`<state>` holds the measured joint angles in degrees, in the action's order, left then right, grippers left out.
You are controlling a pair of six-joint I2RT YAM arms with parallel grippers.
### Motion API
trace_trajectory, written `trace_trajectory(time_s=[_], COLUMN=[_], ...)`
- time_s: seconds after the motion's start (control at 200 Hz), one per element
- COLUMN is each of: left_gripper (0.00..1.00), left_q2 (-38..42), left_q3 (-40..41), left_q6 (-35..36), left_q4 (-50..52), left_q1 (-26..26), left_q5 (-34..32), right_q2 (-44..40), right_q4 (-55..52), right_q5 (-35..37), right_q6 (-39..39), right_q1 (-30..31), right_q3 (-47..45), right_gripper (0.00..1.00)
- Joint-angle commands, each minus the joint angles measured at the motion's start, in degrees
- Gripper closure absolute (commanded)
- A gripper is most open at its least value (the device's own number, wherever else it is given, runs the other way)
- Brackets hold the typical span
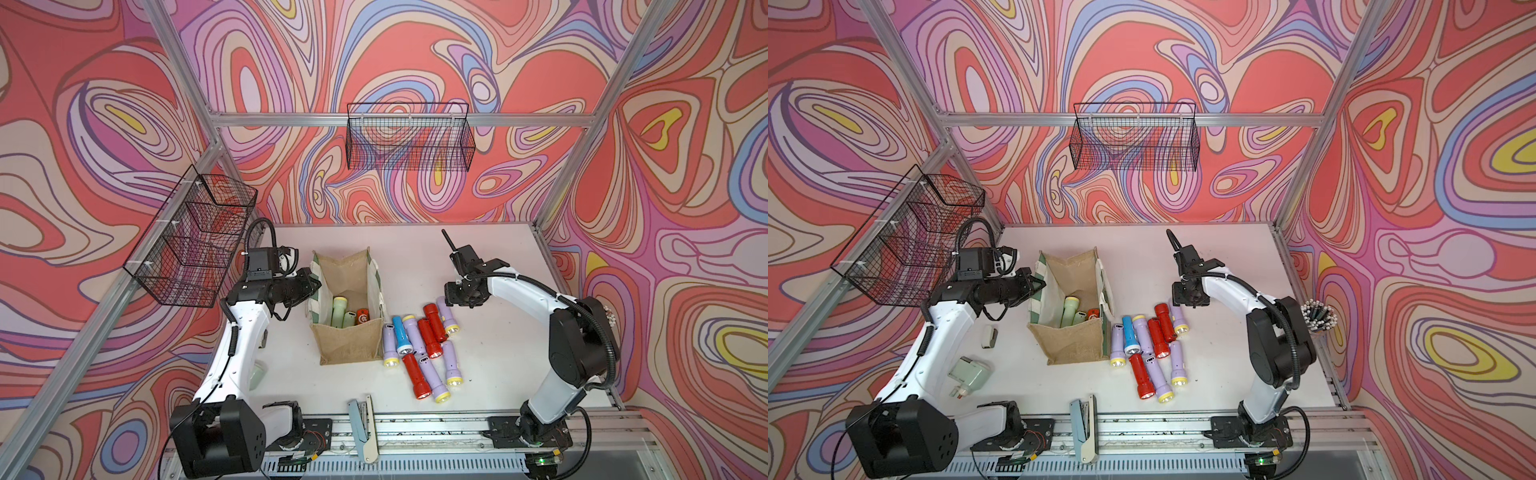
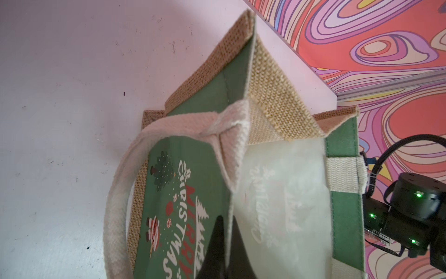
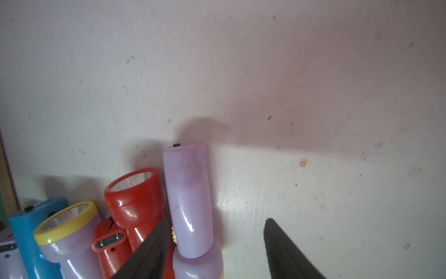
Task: Put the flashlights into the tote bags
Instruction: Pick up the flashlight from the center of the board.
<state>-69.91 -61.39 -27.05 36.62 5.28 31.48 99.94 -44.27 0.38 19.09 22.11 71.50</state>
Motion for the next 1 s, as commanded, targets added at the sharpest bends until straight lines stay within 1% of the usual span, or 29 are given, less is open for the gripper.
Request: trace_trajectory(time_s=[0.0, 0.125, 0.34, 0.646, 0.996], left_gripper=[1.0, 1.0, 1.0, 1.0, 1.0], left_q2=[-0.4, -0.8, -0.4, 0.0, 0.1], left_q3=[0.7, 1.0, 1.5, 2.0, 2.0], left_q6=[-0.5, -0.2, 0.3, 0.5, 1.1], left_q4=[-2.8, -2.8, -2.0, -1.5, -0.6], left_q1=[-0.3, -0.3, -0.3, -0.3, -0.3], left_q5=[2.2, 3.6, 2.8, 1.4, 0.8], right_q2=[1.2, 3.7, 5.7, 7.6, 8.6], right_q4=[0.2, 1.0, 2.4, 2.5, 6.3], right_q5=[-1.5, -2.5, -4.7, -2.9, -3.4], right_q6=[0.1, 0.3, 0.6, 0.7, 4.2], right_q1=[-0.1, -0.1, -0.1, -0.1, -0.1], right_q3=[-0.7, -1.0, -1.7, -1.6, -0.4], right_gripper=[0.35, 0.36, 0.36, 0.37, 0.4])
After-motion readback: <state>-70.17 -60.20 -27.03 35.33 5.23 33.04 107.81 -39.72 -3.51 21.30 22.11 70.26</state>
